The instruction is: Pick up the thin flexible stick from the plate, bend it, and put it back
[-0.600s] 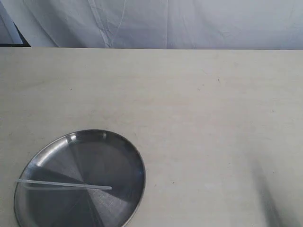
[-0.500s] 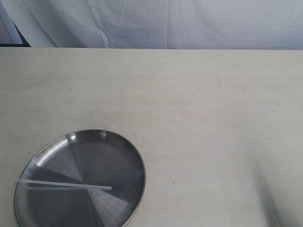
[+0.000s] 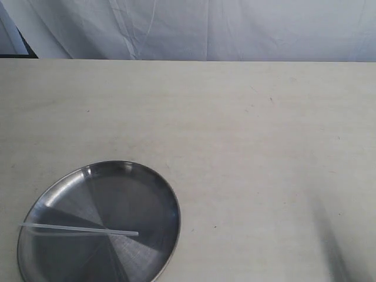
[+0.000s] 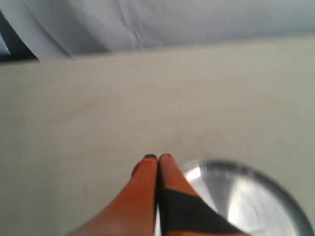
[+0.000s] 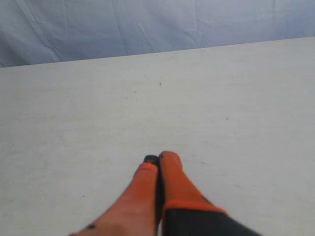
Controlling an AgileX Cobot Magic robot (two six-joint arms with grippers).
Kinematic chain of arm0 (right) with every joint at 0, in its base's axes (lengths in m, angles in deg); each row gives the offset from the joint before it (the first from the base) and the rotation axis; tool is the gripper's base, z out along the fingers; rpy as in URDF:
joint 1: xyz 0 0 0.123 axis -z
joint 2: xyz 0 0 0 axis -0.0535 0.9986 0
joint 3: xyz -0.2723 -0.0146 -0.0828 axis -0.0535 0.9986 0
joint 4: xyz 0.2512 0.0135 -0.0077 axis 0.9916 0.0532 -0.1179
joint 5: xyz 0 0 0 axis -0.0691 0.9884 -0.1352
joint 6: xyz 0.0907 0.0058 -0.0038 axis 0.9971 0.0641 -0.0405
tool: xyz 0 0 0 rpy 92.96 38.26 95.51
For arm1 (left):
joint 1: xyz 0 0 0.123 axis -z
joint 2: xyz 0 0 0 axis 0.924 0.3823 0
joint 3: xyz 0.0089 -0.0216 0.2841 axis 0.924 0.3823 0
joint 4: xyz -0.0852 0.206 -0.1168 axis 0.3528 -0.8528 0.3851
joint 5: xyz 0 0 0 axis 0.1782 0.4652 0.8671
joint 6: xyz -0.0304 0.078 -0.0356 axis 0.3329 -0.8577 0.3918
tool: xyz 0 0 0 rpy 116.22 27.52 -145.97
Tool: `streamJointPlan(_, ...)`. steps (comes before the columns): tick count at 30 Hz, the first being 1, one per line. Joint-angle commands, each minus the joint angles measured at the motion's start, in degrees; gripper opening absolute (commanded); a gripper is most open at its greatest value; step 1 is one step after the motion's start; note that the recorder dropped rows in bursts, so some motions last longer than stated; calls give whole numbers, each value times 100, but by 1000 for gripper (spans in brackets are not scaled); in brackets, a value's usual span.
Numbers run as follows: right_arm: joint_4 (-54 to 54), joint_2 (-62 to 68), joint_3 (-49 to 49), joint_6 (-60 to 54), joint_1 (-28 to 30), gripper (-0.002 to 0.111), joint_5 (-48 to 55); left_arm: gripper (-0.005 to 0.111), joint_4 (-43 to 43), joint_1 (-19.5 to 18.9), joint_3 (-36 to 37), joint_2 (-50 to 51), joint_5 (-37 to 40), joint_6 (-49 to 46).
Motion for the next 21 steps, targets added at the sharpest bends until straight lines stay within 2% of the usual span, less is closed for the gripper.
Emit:
streamJointPlan(1,-55,-38,27,-6,27,0,-46,3,263,56,-789,1673,1614,-1211)
streamJointPlan(5,-55,-38,27,-6,27,0,-46,20,116,69,-846,2468,1761,-1516)
streamJointPlan(9,-55,-38,27,-6,27,0,-46,46,63,351,-846,3082,1847,-2137)
streamJointPlan(12,-55,-38,27,-6,27,0,-46,59,-62,602,-846,3411,1939,-2776)
streamJointPlan(16,-55,-38,27,-6,27,0,-46,60,-629,981,-761,3733,1939,-3502)
streamJointPlan(21,-55,-38,27,-6,27,0,-46,60,-1437,1344,-419,3931,1939,-3526)
